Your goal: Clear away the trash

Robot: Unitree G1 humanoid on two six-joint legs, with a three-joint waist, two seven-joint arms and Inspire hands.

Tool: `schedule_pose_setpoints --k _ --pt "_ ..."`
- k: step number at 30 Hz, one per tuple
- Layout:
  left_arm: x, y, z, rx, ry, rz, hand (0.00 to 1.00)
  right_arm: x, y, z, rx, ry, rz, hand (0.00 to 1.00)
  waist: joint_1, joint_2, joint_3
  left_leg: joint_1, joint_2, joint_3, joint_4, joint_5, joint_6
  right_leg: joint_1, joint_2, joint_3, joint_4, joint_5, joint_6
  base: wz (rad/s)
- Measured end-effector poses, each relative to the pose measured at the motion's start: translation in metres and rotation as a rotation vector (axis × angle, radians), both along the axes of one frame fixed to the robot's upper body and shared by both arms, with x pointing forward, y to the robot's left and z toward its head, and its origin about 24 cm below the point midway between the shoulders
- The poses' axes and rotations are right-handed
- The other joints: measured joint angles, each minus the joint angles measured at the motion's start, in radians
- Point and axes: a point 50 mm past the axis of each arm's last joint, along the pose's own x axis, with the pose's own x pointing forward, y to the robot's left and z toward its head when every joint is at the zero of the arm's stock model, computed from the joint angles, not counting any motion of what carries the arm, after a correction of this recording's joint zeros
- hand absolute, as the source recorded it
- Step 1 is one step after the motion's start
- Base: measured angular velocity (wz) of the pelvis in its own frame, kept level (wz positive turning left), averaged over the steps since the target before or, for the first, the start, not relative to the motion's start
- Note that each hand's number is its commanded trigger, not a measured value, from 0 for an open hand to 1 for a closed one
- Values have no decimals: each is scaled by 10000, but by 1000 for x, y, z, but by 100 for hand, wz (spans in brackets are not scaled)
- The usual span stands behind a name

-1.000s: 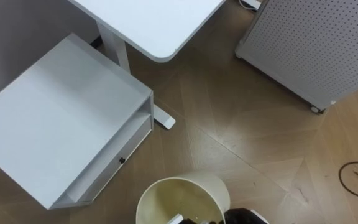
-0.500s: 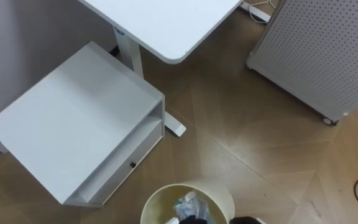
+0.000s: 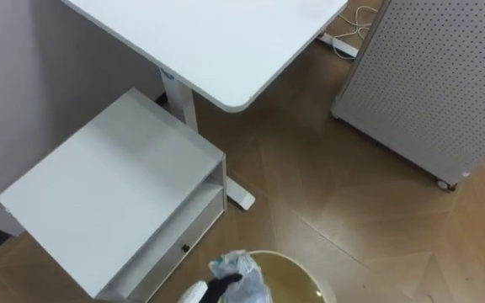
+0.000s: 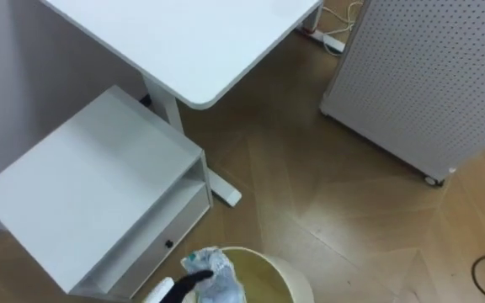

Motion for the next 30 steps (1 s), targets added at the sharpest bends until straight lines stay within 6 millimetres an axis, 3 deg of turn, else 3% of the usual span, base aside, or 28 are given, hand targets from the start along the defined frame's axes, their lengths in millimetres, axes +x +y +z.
schedule_pose_setpoints --k 5,6,10,14,21,24,30 --pt "5 13 17 -85 -1357 772 0 -19 -9 -7 90 361 -696 100 -64 40 -22 1149 -135 45 -639 18 -49 1001 6 124 -379 -37 82 -1" --pt "5 15 21 -255 -1646 975 0 -24 -11 -8 112 438 -880 100 -51 84 -67 1408 -153 81 -805 14 -47 1243 4 134 -507 -47 98 -5" --pt "-1 22 33 -660 -2513 1455 0 -34 -13 -10 174 455 -1010 100 -107 121 -112 2288 -157 267 -1243 -19 -70 1962 18 130 -783 -81 138 -13" --pt "0 34 38 -697 -2802 1985 0 -33 -13 -8 86 282 -720 100 -79 123 -178 3207 -151 901 -1644 -121 -93 2379 31 79 -800 -66 107 -45" --pt "2 32 42 -912 -2577 1415 0 -33 -8 -8 354 231 -74 100 -224 6 -296 4311 25 1700 -2050 -340 -56 3032 -81 -822 -818 -21 -105 -33" --pt "4 25 48 -1100 -2793 1072 0 -31 -8 -7 360 134 -47 100 -397 26 -304 4747 36 1754 -2242 -351 -126 3323 -148 -1322 -663 -190 -232 -2" --pt "4 18 66 -1529 -3480 761 0 -24 -10 -1 103 -261 372 100 -566 187 -375 5402 28 1739 -2784 -229 -350 3715 66 -1373 -1006 -276 -306 -10"
